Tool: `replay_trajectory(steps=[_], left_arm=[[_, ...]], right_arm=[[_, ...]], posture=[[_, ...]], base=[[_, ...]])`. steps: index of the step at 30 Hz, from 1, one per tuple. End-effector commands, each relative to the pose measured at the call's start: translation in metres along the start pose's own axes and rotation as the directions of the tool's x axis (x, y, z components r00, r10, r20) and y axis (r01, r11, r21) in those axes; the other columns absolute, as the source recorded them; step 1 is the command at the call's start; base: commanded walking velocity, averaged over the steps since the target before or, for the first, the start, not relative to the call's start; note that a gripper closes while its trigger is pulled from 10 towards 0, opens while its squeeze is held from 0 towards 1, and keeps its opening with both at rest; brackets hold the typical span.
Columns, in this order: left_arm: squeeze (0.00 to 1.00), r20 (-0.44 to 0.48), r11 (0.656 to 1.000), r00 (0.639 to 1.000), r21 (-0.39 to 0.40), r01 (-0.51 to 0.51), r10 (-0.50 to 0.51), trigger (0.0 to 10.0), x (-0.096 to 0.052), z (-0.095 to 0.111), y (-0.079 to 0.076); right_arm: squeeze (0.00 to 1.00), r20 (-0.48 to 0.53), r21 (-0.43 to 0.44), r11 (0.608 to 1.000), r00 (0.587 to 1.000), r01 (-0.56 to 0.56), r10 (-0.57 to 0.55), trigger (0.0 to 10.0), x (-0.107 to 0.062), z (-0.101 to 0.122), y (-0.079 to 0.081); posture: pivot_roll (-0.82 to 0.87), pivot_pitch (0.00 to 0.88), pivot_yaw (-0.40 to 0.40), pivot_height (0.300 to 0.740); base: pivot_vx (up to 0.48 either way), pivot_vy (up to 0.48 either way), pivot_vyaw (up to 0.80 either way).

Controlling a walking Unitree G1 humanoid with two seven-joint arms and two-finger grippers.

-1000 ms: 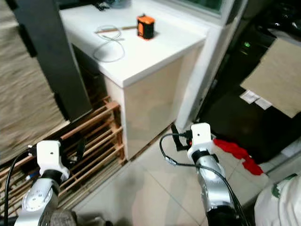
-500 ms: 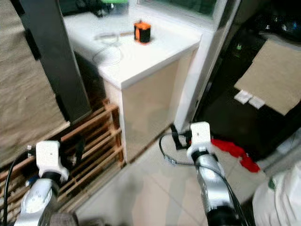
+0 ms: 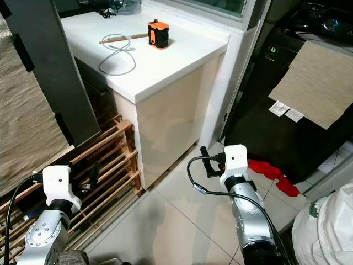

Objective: Clothes washing

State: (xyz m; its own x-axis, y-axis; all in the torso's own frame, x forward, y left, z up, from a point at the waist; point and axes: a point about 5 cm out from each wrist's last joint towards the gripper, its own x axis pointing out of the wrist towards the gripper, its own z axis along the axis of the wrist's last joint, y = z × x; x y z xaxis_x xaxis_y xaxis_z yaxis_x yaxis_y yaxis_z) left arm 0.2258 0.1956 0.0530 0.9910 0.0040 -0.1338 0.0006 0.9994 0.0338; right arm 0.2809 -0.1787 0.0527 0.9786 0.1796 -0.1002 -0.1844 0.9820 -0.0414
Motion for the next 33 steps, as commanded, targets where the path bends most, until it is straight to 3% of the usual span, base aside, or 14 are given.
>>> replay_trajectory(steps=[1, 6, 10, 13, 15, 33], left_arm=[[0.00, -0.003, 0.995, 0.995, 0.003, 0.096, -0.096, 10.0, 0.0540, 0.0268, -0.0513], [0.00, -0.004, 0.997, 0.997, 0.000, 0.078, -0.078, 10.0, 0.0515, 0.0256, -0.0501], [0.00, -0.002, 0.998, 0.998, -0.004, 0.066, -0.066, 10.0, 0.0494, 0.0254, -0.0486], [0.00, 0.000, 0.998, 0.998, -0.004, 0.066, -0.066, 10.0, 0.0494, 0.0257, -0.0485], [0.00, 0.001, 0.998, 0.998, -0.003, 0.064, -0.064, 10.0, 0.0493, 0.0261, -0.0480], [0.00, 0.002, 0.998, 0.998, -0.002, 0.063, -0.063, 10.0, 0.0492, 0.0263, -0.0477]], right_arm=[[0.55, -0.033, -0.021, 1.000, 0.999, -0.004, 0.004, 10.0, 0.0343, 0.0189, 0.0060], [0.50, -0.036, -0.004, 1.000, 0.999, 0.013, -0.013, 10.0, 0.0369, 0.0183, 0.0050], [0.55, -0.029, -0.030, 0.999, 1.000, -0.012, 0.012, 10.0, 0.0374, 0.0199, 0.0076], [0.56, -0.023, 0.004, 1.000, 1.000, -0.003, 0.003, 10.0, 0.0375, 0.0197, 0.0083], [0.48, -0.074, -0.010, 1.000, 0.997, 0.010, -0.011, 10.0, 0.0393, 0.0159, 0.0082], [0.49, -0.101, -0.035, 0.999, 0.995, 0.003, -0.006, 10.0, 0.0394, 0.0136, 0.0088]], posture=[[-0.12, 0.000, 0.024, 0.740], [-0.12, 0.000, 0.024, 0.740], [-0.10, 0.000, 0.001, 0.740], [-0.10, 0.000, 0.001, 0.740], [-0.09, 0.000, -0.003, 0.740], [-0.09, 0.000, -0.003, 0.740]], base=[[0.000, 0.000, 0.00], [0.000, 0.000, 0.00], [0.000, 0.000, 0.47], [0.000, 0.000, 0.72], [0.000, 0.000, 0.00], [0.000, 0.000, 0.00]])
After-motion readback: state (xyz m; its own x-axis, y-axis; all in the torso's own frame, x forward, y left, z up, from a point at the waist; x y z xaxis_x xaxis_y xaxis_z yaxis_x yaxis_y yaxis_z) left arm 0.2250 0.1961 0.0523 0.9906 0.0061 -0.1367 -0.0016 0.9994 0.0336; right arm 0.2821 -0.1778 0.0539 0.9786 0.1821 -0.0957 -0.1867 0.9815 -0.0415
